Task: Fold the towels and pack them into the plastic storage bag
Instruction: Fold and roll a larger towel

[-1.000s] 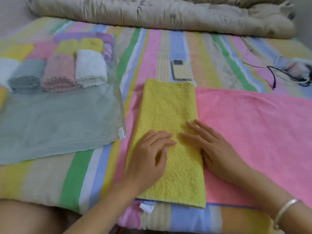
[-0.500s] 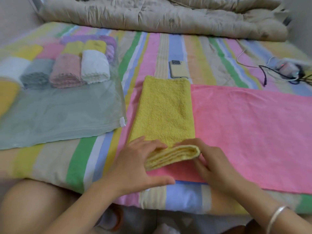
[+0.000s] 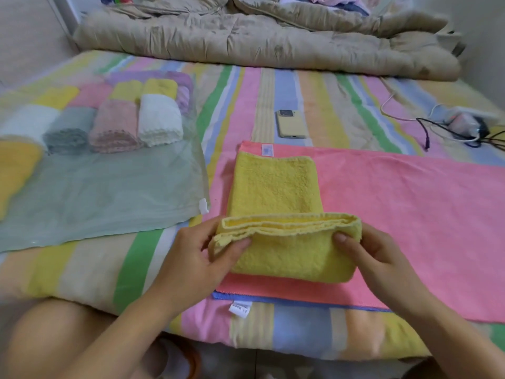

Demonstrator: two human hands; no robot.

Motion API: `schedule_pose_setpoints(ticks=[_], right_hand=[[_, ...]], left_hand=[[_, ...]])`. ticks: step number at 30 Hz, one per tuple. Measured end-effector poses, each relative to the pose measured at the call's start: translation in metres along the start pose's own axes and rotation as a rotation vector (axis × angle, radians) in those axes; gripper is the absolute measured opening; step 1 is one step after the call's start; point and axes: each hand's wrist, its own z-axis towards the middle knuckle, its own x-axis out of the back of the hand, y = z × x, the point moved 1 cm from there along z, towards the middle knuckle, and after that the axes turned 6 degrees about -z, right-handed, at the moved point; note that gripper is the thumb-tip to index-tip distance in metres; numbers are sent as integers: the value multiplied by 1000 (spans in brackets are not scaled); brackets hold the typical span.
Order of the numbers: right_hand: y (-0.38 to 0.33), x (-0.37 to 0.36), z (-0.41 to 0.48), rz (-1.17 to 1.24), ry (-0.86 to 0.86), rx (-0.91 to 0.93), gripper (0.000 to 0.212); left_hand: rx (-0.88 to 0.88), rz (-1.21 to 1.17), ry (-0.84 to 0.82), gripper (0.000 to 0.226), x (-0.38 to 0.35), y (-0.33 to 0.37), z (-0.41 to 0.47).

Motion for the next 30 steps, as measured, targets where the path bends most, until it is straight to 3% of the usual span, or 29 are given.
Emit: schedule_pose_setpoints(ticks=[2, 6, 11, 15, 19, 22, 24, 26, 28, 30], right_hand=[[13, -5, 2, 12, 13, -166, 25], [38, -16, 12, -54, 60, -371, 23], [37, -18, 21, -126, 162, -338, 17], [37, -19, 22, -168, 273, -316, 17], [47, -22, 26, -270, 309, -357, 21], [50, -21, 30, -323, 298, -397, 24], [49, -20, 32, -333, 280, -411, 22], [48, -19, 33, -327, 259, -427, 19], [49, -18, 34, -312, 251, -445, 17], [48, -15, 33, -285, 246, -450, 13]], left_hand=[[142, 34, 22, 8, -8, -18, 6], [337, 166, 63, 44, -21, -59, 16], [279, 205, 94, 52, -22, -61, 25], [341, 112, 87, 58, -17, -60, 28], [354, 258, 154, 50, -20, -51, 26], [91, 547, 271, 29, -25, -30, 18], [-251, 639, 145, 44, -27, -19, 17], [-460, 674, -186, 61, -30, -22, 18], [-443, 737, -433, 71, -31, -34, 16], [-348, 747, -517, 71, -27, -43, 16]])
